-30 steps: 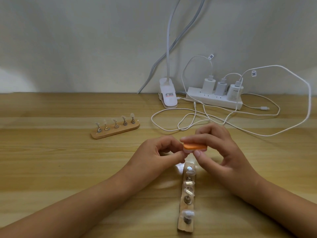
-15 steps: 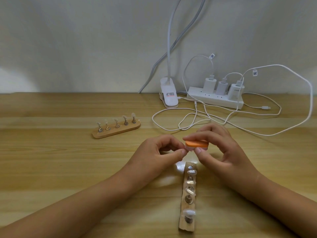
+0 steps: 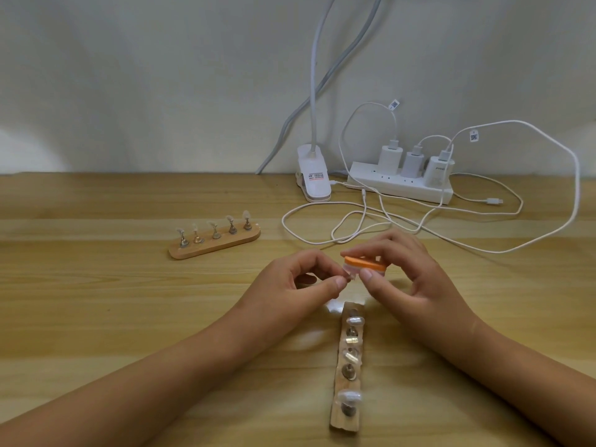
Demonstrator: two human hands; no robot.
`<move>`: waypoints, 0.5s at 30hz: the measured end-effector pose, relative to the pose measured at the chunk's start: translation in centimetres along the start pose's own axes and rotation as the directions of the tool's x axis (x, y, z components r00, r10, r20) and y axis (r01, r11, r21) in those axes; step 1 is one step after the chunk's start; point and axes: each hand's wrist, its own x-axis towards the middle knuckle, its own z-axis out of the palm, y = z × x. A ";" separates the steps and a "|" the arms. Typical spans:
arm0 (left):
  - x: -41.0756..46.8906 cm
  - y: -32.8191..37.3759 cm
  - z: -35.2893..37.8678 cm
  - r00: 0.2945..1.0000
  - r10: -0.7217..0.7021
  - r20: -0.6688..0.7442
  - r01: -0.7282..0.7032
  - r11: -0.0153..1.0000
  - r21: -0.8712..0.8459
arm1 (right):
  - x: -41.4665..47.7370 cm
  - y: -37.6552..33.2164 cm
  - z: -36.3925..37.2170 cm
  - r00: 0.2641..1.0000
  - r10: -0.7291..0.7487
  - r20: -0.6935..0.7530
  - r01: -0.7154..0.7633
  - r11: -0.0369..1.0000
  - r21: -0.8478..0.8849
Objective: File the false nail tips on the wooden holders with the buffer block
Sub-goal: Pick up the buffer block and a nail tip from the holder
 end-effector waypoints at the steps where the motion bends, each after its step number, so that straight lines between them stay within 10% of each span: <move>1: 0.0 0.0 0.0 1.000 -0.004 -0.002 0.004 1.000 -0.003 | 0.0 0.0 0.0 1.000 0.005 -0.003 -0.005 1.000 0.004; 15: 0.1 -0.2 0.0 1.000 -0.023 -0.016 0.022 0.999 -0.046 | 0.2 0.1 0.1 0.999 -0.001 -0.035 0.003 0.998 0.063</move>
